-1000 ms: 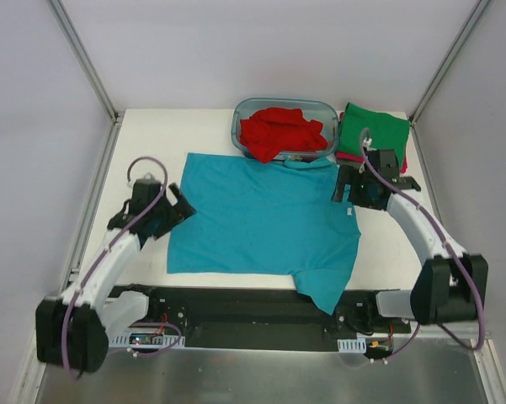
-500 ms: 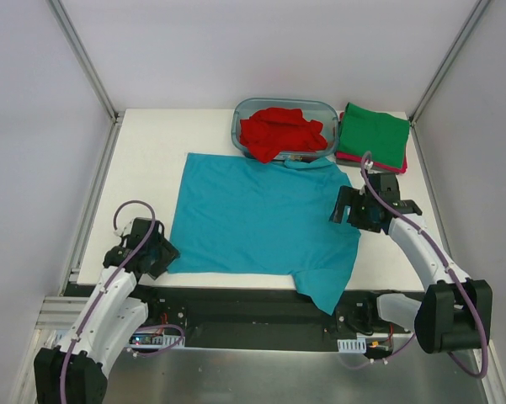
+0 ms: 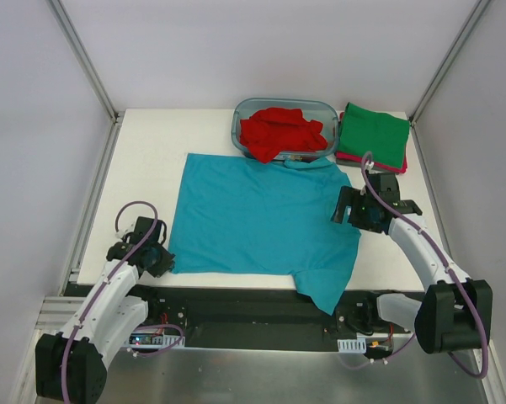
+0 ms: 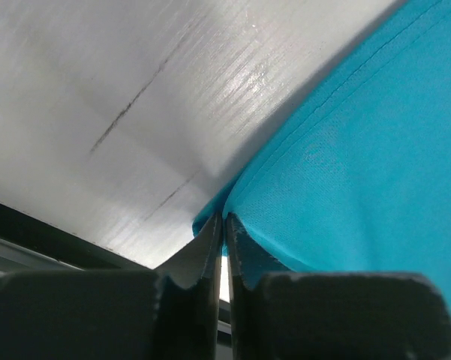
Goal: Fold and stack the t-shirts
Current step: Grap the side of the flattened tshirt closest away from the robot with both arms
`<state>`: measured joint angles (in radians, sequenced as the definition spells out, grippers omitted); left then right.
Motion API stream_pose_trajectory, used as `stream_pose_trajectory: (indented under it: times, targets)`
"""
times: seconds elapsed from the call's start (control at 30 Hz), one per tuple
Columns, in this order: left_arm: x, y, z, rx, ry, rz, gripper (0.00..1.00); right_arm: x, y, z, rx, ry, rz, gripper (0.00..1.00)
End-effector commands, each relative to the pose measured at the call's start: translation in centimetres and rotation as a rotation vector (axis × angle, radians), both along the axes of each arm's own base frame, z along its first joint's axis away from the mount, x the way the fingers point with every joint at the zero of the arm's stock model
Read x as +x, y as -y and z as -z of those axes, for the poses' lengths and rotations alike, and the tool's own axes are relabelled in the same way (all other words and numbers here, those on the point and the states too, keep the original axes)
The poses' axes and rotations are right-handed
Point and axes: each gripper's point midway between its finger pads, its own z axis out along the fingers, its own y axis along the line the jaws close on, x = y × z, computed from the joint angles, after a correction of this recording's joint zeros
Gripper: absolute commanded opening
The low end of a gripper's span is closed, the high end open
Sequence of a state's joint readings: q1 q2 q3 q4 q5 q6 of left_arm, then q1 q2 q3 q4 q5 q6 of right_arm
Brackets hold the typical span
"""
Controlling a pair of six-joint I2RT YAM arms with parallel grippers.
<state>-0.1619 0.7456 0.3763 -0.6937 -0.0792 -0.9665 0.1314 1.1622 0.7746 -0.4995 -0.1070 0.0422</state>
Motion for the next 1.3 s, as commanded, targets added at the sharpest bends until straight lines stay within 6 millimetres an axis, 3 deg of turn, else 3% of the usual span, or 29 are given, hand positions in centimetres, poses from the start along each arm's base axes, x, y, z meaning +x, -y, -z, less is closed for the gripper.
stream_pose_trajectory:
  times: [0.0,0.17,0.3,0.47,0.57,0.7,0.8,1.0,1.27]
  targets:
    - [-0.5,-0.3,0.5,0.012,-0.020,-0.007,0.00,-0.4,0.0,-1.2,-0.029,0.020,0.009,0.96]
    - [1.1,-0.6,-0.7,0.032,0.076,0.003,0.00,-4.2,-2.1,-1.1,-0.149,-0.031,-0.091,0.97]
    - [2.4,-0.6,-1.7,0.037,0.138,0.015,0.00,-9.5,-4.4,-0.3,-0.201,-0.121,-0.217,0.99]
    - [2.8,0.0,-1.8,0.014,0.143,0.040,0.00,-16.3,-6.1,1.3,-0.200,-0.259,-0.419,0.89]
    - [2.7,0.0,-1.6,0.010,0.141,0.040,0.00,-18.8,-6.2,2.4,-0.193,-0.332,-0.446,0.83]
    - [2.7,0.1,-1.4,0.007,0.144,0.045,0.00,-20.5,-7.6,3.6,-0.151,-0.366,-0.515,0.66]
    - [2.7,0.1,-1.5,0.009,0.147,0.051,0.00,-21.2,-8.9,3.7,-0.166,-0.359,-0.624,0.65]
    - [2.6,0.2,-1.3,0.005,0.141,0.056,0.00,-22.4,-8.6,5.1,-0.237,-0.416,-0.672,0.64]
    - [1.9,0.1,-0.3,0.005,0.111,0.051,0.00,-19.6,-8.2,7.5,-0.347,-0.324,-0.558,0.50]
